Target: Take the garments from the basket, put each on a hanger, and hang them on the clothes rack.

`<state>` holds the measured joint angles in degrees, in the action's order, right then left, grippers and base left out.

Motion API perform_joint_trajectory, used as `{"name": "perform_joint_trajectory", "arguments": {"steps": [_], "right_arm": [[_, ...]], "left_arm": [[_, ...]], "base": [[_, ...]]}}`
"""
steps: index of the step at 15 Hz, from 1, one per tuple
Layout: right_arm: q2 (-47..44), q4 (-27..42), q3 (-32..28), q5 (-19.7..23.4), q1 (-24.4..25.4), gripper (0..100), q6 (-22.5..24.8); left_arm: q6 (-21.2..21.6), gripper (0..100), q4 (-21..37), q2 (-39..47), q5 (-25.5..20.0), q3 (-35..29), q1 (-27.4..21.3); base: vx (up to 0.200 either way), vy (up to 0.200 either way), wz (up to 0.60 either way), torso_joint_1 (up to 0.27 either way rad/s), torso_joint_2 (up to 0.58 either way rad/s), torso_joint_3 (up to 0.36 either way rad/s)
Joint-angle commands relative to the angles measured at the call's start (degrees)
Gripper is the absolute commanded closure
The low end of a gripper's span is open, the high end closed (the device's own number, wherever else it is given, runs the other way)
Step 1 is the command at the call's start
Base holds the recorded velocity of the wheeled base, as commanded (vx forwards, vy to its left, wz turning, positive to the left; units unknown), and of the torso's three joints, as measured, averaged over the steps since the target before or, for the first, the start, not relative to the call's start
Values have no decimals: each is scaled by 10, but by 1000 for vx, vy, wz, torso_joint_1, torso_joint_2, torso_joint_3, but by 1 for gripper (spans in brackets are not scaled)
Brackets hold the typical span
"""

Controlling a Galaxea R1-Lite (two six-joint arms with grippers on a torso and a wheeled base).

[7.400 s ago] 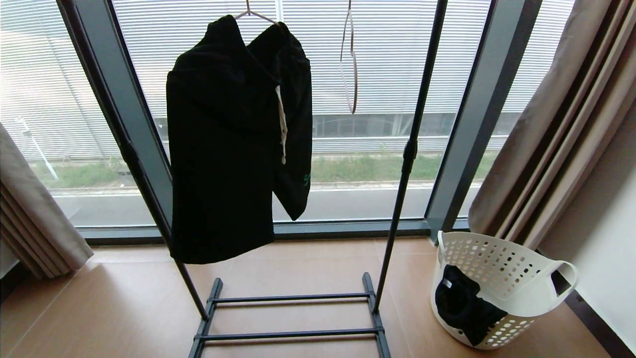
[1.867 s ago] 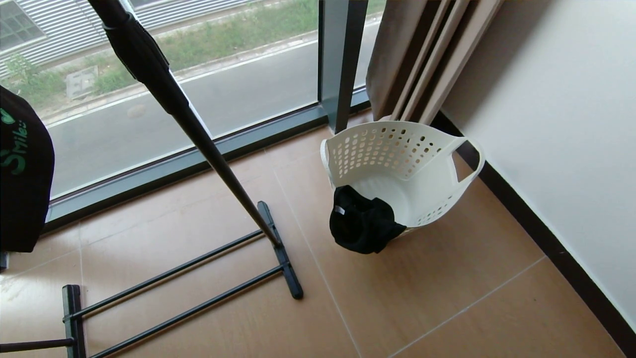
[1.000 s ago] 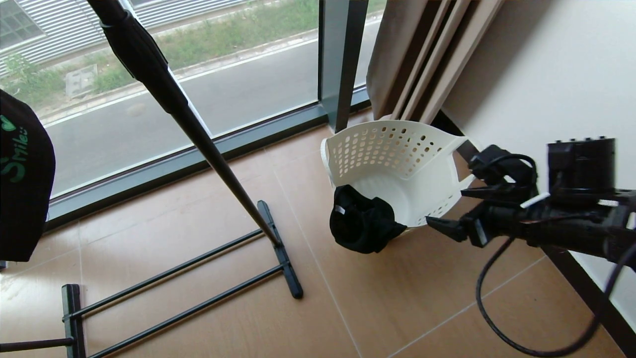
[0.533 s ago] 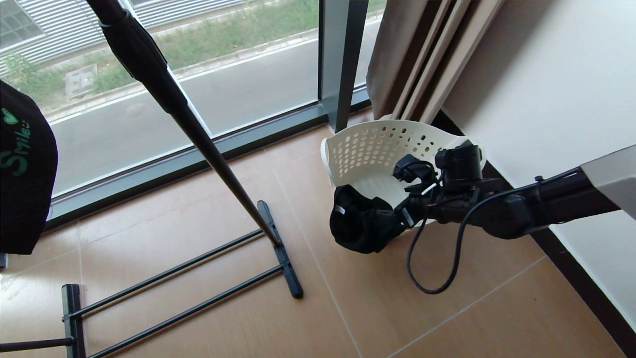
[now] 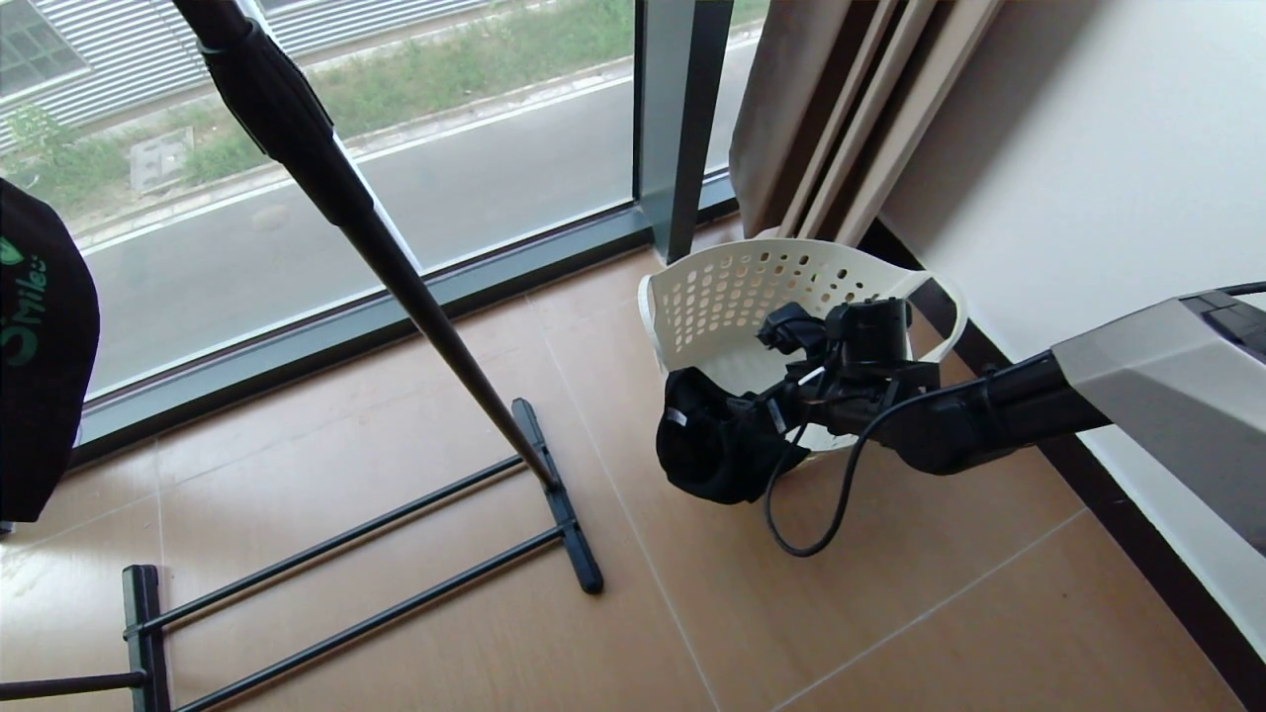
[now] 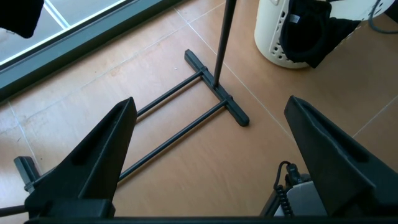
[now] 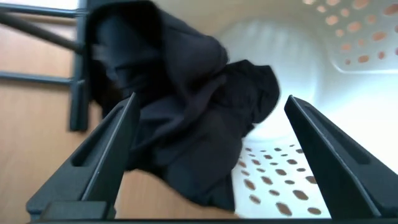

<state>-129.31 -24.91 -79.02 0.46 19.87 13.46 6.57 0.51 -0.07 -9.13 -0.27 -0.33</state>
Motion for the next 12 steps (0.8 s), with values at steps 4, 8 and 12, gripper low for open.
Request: {"name": "perform_joint_trajectory", "arguments": {"steps": [4, 8, 12], "right_arm": [[-46, -1, -46, -4, 2, 0, -9], [-59, 1, -69, -5, 7, 0, -13], [-70, 1, -82, -6, 6, 0, -13]], "left_arm": [[0, 0, 0, 1, 0, 0, 0], [0, 0, 0, 1, 0, 0, 0], [0, 0, 0, 1, 0, 0, 0]], "base": [[0, 0, 0, 0, 0, 0], [0, 0, 0, 0, 0, 0], [0, 0, 0, 0, 0, 0]]}}
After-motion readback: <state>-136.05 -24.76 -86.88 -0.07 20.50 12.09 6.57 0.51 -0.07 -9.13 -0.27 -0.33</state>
